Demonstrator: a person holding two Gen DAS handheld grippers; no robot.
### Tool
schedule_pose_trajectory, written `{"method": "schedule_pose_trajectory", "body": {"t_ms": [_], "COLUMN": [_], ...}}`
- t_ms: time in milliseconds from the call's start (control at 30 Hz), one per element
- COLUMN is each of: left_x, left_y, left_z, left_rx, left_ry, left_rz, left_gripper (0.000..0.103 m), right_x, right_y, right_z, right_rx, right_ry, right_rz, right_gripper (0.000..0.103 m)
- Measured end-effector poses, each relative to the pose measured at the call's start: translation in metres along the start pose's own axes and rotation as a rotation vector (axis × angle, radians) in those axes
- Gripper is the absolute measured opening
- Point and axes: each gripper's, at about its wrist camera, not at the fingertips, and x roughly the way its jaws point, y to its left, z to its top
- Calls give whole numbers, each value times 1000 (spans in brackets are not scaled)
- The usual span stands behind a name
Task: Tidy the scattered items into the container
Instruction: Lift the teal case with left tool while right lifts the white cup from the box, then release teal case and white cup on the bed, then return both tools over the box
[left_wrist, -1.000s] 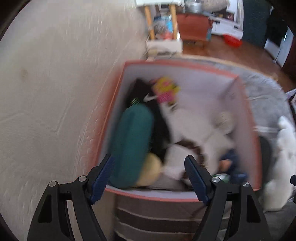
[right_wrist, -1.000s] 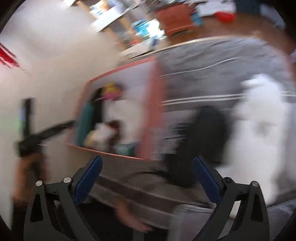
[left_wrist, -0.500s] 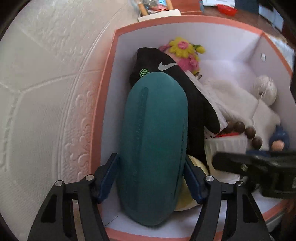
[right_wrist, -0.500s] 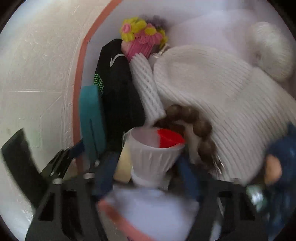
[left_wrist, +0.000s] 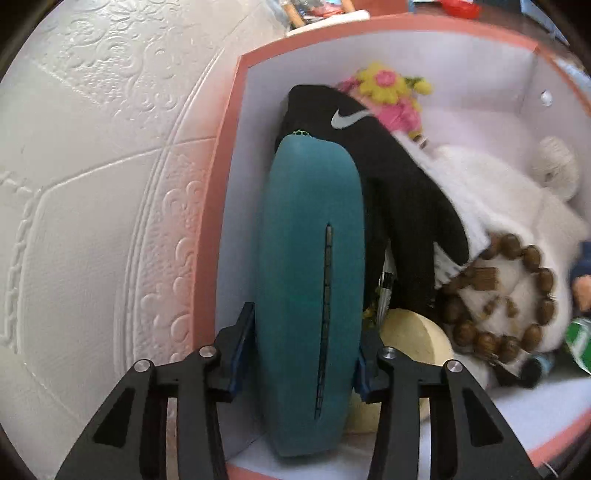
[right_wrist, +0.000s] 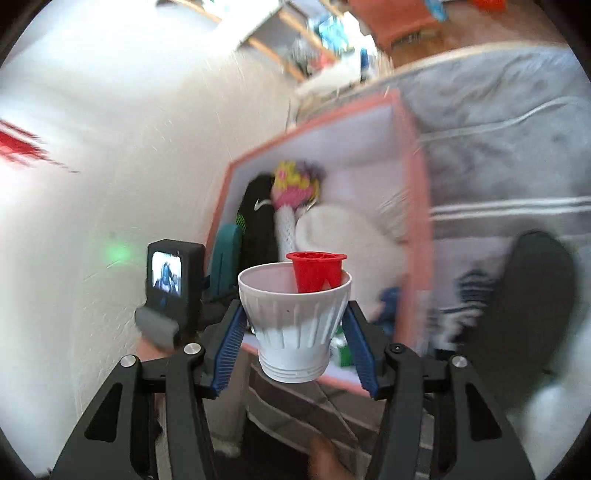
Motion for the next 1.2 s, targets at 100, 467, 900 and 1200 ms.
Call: {"method": "schedule_pose_trajectory", "body": {"t_ms": [100, 467, 900, 1200], "left_x": [-35, -228, -278, -237], "left_y": [11, -24, -277, -344], "left_z": [-9, -33, 20, -11], "left_rx": [-52, -35, 195, 45], "left_ry": [-52, -332, -307, -260], "left_rz": [-32, -428, -440, -458], "left_gripper": [37, 36, 54, 89], "right_x": [-48, -174, -177, -181], "right_y": [-21, -141, -241, -247], "right_z": [-9, -51, -83, -89], "right_rx": [-8, 172, 337, 362], "right_ry": [-71, -318, -325, -311], "right_rz": [-62, -344, -514, -614], "right_gripper": [52, 52, 91, 91]}}
